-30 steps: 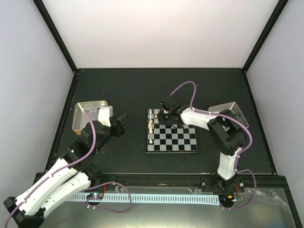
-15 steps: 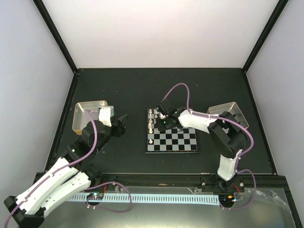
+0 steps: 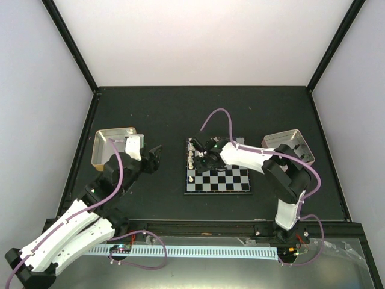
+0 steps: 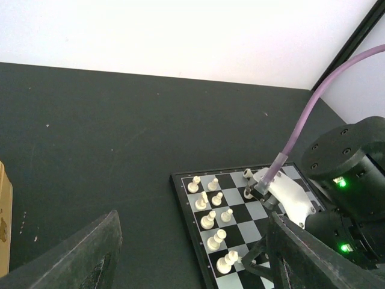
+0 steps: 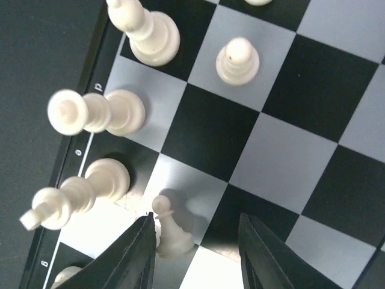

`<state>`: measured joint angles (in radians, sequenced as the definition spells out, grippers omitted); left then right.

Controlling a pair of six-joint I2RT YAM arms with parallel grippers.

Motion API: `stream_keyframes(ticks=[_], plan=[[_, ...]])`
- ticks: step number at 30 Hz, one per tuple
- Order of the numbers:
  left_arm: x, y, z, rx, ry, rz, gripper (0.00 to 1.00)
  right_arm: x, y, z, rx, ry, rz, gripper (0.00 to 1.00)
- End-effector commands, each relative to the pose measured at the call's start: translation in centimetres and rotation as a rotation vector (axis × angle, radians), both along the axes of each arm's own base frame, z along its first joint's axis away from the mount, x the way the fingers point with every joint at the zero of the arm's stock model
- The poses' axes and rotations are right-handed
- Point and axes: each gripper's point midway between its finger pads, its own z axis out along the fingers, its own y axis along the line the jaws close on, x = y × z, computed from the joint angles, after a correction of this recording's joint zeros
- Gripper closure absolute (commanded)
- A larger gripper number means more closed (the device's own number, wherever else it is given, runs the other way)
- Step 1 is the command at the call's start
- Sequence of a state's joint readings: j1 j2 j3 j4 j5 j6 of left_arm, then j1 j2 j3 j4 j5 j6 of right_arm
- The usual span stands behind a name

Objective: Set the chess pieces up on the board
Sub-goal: Pick up the chess piece from the chessboard.

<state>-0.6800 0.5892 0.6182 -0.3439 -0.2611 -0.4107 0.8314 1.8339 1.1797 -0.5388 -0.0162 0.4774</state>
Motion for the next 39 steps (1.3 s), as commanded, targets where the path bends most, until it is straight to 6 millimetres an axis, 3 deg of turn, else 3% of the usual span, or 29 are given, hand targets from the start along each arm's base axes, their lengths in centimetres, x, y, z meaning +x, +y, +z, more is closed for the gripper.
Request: stream_keyframes(ticks=[1, 5, 10, 25, 30, 35, 39], plan=[[0.0, 0.0, 0.0, 0.008, -0.005, -0.005, 0.32, -0.3, -1.7, -0.4, -0.112, -0.006, -0.052, 0.61], [0.1, 0.0, -0.2, 0.01, 0.002, -0.006, 0.32, -1.1, -2.0, -0.7, -0.125, -0.007, -0.053, 0.61], [0.2, -0.2, -0.2, 0.012, 0.002, -0.009, 0.32, -1.5, -0.6, -0.6, -0.09, -0.012, 0.022, 0.66], [0.1, -1.3, -0.9, -0.034, 0.045, -0.043, 0.32, -1.3, -0.5, -0.1, -0.065, -0.063, 0.066, 0.93], [-0.4, -3.6, -1.5, -0.119, 0.109, -0.138, 0.31, -0.6, 0.1, 2.7, 0.068, -0.193, 0.062, 0.94], [-1.3, -7.0, -1.1, -0.262, 0.177, -0.291, 0.29, -0.6, 0.8, 7.7, 0.273, -0.356, 0.083, 0.94], [-2.5, -9.7, 0.3, -0.379, 0.228, -0.433, 0.28, -2.2, 1.3, 12.4, 0.484, -0.474, 0.149, 0.94]])
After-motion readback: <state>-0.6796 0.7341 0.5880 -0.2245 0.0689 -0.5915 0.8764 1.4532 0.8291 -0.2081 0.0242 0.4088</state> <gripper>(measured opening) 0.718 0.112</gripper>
